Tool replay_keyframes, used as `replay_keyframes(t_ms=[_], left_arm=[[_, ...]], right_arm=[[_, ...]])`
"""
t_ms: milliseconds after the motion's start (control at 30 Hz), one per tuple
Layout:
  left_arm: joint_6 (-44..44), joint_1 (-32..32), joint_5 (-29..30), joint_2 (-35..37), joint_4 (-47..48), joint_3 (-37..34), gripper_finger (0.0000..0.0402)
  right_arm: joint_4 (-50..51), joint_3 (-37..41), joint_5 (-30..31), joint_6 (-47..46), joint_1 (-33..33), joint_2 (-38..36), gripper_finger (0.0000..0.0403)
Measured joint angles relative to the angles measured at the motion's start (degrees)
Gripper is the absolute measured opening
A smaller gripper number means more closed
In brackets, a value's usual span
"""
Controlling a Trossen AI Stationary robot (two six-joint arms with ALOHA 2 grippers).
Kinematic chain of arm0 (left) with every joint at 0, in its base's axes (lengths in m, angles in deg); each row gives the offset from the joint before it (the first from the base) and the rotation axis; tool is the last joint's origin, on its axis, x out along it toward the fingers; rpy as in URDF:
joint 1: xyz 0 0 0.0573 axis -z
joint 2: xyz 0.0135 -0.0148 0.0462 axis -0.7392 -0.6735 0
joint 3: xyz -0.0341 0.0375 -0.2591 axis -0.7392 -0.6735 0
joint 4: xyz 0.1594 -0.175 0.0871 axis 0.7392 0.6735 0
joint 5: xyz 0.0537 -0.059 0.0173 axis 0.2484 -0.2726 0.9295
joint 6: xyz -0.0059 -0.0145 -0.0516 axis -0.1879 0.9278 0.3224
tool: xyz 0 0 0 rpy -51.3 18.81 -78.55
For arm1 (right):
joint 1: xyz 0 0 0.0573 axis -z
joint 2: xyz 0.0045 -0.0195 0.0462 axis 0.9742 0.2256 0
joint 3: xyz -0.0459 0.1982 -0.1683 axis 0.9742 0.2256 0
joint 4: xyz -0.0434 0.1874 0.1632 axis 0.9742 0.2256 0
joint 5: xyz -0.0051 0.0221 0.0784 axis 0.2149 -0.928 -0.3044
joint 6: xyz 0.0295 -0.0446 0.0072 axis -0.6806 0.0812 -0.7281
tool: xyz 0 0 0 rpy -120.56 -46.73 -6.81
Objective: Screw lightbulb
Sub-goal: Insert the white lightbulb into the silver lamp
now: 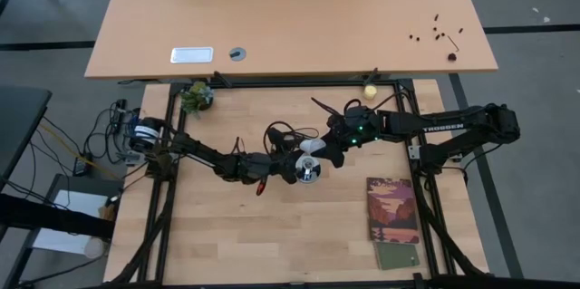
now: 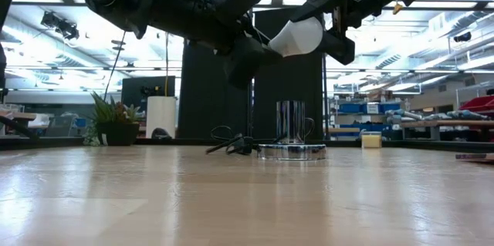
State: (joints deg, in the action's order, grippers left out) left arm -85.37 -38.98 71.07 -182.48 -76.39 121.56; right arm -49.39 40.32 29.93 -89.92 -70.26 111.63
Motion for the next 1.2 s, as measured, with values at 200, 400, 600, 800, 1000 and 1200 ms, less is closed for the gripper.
replay_keyframes(t_ms=[200,400,600,800,1000,1200], left_arm=[[0.43,0.62,0.13,0.00,-0.41,0.00,0.0141],[0.64,1.30,1.61,0.02,-3.24,0.00,0.0141],[4.62,1.46,1.22,0.03,-3.87,0.00,0.0141],[8.30,1.56,1.25,0.09,-2.93,0.00,0.0141],[14.77,1.55,0.10,0.09,-2.89,0.00,0.0142],[23.41,1.55,-5.40,0.09,-2.70,0.01,0.0142]], right_arm=[[-0.06,0.00,0.39,2.85,0.02,-0.37,0.0311],[-0.93,-0.07,2.45,4.99,-0.52,-1.43,0.0323],[-1.59,-0.04,8.28,12.16,-3.20,-2.76,0.0324],[-1.74,-0.04,9.07,16.59,-3.80,-5.91,0.0326],[-0.20,-0.03,8.94,23.74,-4.60,-9.27,0.0343],[8.31,-3.54,13.19,34.75,-8.31,-9.91,0.0355]])
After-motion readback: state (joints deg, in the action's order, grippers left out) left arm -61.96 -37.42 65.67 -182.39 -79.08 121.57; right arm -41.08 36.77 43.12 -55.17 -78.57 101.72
